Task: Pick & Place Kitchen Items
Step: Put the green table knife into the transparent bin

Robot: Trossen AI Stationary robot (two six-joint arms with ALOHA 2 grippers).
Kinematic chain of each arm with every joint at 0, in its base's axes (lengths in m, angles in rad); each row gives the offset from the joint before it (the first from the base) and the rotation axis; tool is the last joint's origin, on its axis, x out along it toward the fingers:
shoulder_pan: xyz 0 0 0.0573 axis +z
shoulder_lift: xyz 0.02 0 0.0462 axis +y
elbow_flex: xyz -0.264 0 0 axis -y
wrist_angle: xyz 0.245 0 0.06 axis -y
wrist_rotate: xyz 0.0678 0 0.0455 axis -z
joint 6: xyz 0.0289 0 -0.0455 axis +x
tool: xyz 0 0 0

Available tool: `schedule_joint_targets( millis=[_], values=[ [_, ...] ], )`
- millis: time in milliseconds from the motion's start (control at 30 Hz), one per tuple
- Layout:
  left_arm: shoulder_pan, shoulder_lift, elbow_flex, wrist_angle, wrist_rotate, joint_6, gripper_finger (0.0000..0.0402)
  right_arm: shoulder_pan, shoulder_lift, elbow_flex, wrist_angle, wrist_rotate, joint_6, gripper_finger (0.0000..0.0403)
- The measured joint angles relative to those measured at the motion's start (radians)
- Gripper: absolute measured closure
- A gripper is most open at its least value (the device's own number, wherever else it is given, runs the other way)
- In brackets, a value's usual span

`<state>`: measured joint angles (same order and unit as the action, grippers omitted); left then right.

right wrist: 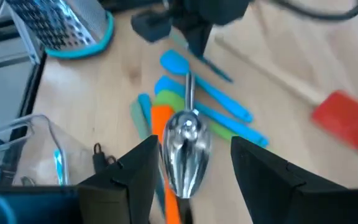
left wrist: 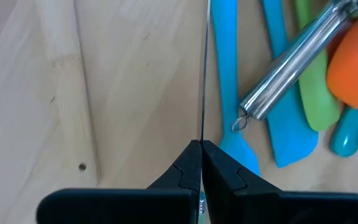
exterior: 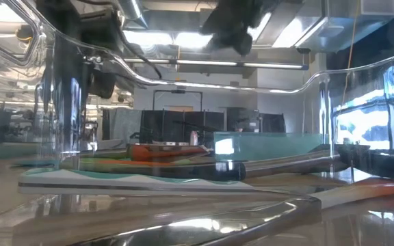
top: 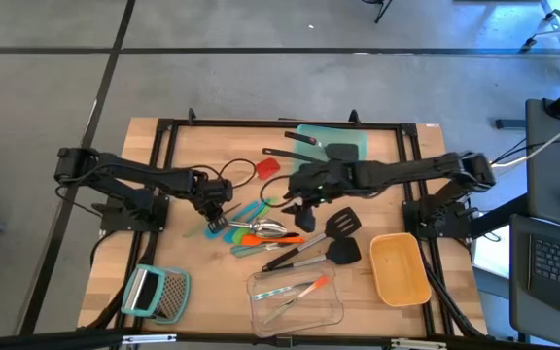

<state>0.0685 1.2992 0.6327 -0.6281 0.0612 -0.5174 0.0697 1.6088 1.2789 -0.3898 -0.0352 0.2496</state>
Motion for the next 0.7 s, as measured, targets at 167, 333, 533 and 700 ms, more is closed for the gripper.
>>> schedule_joint_targets(
  millis=[167, 333, 533, 700],
  values=[
    [0.000, 0.039, 0.000, 0.002, 0.000, 0.023, 0.0400, 0.002, 0.058, -0.001, 0.003, -0.075, 0.051, 0.0200],
    [0.000, 0.069, 0.000, 0.019, 0.005, 0.032, 0.0400, 0.002, 0.062, -0.001, 0.027, -0.159, 0.044, 0.0200],
    [0.000, 0.087, 0.004, 0.032, 0.005, 0.042, 0.0399, 0.011, 0.043, -0.001, 0.087, -0.161, 0.042, 0.0200],
    [-0.001, 0.088, 0.004, 0.030, 0.009, 0.042, 0.0399, 0.021, 0.043, -0.001, 0.117, -0.161, 0.044, 0.0200]
  ],
)
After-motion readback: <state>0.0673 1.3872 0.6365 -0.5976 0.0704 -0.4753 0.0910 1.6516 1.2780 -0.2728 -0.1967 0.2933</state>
